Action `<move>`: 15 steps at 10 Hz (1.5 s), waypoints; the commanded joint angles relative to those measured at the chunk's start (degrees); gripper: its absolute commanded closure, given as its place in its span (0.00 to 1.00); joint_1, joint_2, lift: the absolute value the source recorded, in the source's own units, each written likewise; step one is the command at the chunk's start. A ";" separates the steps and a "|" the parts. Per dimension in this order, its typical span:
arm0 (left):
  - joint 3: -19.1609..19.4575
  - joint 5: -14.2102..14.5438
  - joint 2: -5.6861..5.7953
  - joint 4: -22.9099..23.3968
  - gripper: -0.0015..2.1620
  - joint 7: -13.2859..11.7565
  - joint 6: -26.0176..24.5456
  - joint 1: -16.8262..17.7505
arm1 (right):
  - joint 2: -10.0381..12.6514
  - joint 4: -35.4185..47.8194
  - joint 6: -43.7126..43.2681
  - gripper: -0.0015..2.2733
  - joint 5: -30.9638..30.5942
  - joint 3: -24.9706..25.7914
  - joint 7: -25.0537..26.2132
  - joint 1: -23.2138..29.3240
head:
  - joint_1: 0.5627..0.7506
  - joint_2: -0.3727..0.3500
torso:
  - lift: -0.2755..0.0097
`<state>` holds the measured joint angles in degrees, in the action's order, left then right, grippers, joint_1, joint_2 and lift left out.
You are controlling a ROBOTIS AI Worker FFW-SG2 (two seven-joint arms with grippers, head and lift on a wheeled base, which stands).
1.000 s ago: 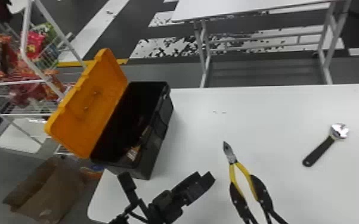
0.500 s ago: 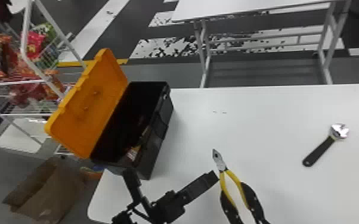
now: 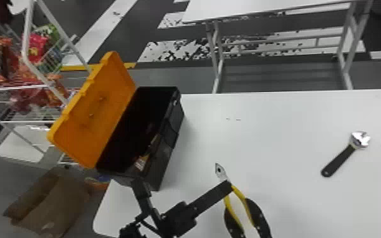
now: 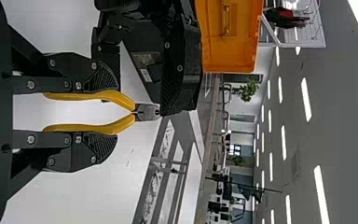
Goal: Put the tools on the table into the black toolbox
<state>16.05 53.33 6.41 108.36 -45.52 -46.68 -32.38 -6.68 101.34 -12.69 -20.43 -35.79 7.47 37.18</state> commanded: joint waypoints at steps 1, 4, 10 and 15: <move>0.03 0.20 0.00 0.01 0.07 -0.01 -0.21 0.30 | -0.27 -0.01 0.00 0.92 -0.05 -0.33 0.00 0.00 | 0.70 1.00 | 0.70; 0.29 0.11 -0.09 -0.08 0.10 0.26 -0.74 0.83 | -0.44 -0.18 0.00 0.92 -0.05 -0.42 0.00 -0.09 | 0.70 1.00 | 0.70; 0.29 -0.07 0.00 -0.08 0.90 -0.71 -6.01 2.06 | -0.44 -0.09 0.00 0.92 -0.05 -0.42 0.00 -0.18 | 0.70 1.00 | 0.70; 1.61 -0.77 -0.09 0.19 0.98 -1.94 -9.35 2.59 | -0.44 -0.01 -3.34 0.57 0.04 -0.60 1.23 0.44 | 0.70 1.00 | 0.70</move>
<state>17.52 52.55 6.32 108.54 -48.00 -55.92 -29.79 -7.12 101.33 -14.86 -20.41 -36.39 8.64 37.38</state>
